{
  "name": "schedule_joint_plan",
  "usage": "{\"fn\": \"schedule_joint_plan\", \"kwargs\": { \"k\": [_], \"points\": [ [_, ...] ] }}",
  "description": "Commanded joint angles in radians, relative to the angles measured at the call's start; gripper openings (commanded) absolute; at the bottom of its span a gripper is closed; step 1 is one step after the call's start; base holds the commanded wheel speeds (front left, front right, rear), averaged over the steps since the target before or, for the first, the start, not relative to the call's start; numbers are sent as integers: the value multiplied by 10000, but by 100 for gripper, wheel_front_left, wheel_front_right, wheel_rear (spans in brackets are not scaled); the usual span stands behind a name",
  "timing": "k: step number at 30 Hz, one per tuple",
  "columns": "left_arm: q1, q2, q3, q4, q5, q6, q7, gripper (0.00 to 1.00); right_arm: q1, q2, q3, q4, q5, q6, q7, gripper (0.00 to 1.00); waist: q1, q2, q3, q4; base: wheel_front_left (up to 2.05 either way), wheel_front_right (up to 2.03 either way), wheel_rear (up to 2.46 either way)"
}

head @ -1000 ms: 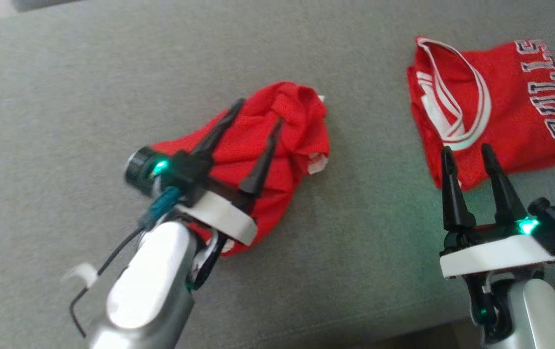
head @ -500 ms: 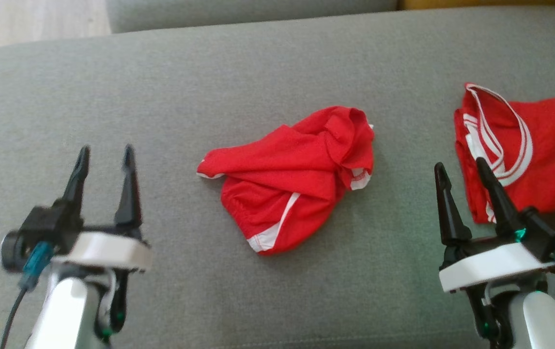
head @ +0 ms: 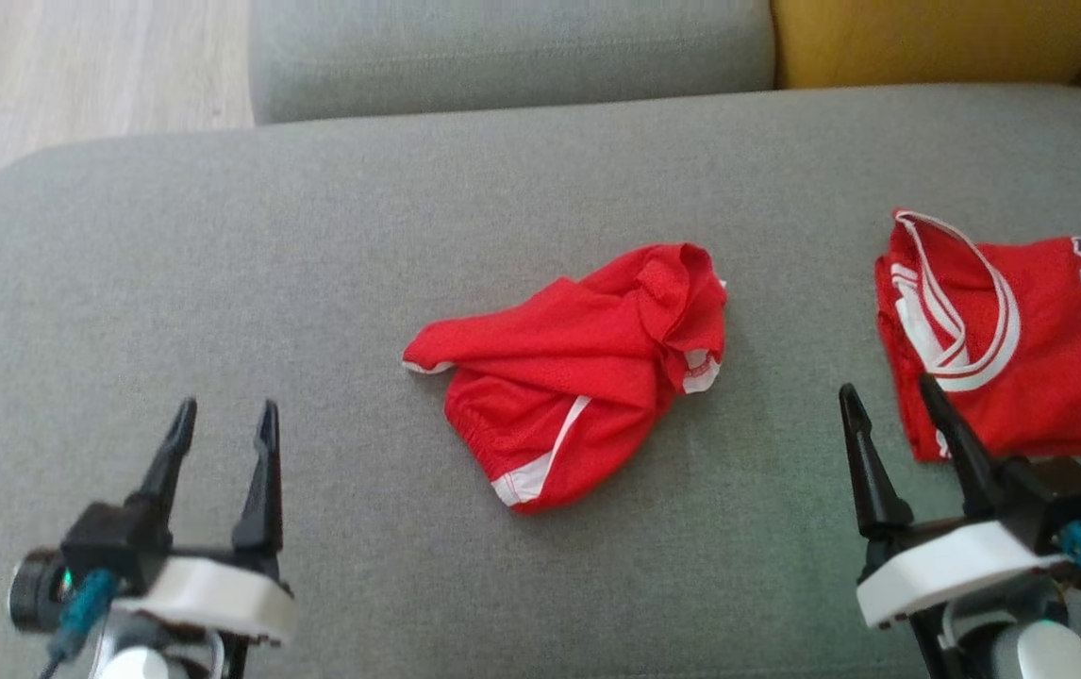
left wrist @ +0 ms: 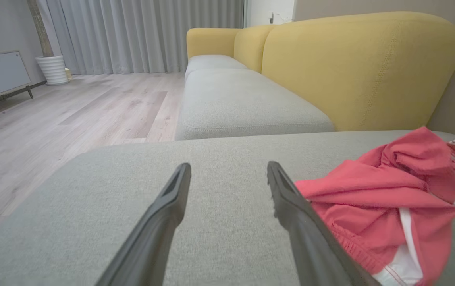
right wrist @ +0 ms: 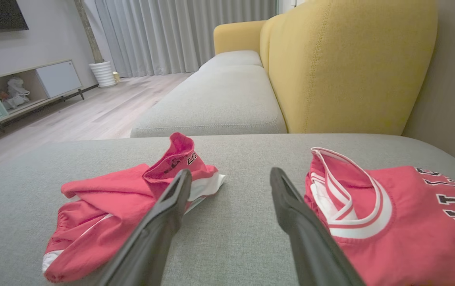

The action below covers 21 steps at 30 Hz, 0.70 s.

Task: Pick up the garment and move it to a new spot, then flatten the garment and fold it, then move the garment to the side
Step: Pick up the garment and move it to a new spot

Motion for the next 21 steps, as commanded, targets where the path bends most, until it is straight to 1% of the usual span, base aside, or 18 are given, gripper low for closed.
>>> {"fn": "schedule_joint_plan", "kwargs": {
  "k": [1,9,21],
  "points": [
    [-177,235,344,-374,7,60,-10,100,-110,-53,177,-426,-21,65,25,100,0,0,-169,-44,0,0,0],
    [422,221,155,-682,7,194,176,100,298,-53,111,-612,58,65,154,100,0,0,-528,-42,0,0,0],
    [475,288,99,-909,-33,296,273,100,389,-53,63,-742,163,65,214,100,0,0,-491,1,0,0,0]
  ]
}}
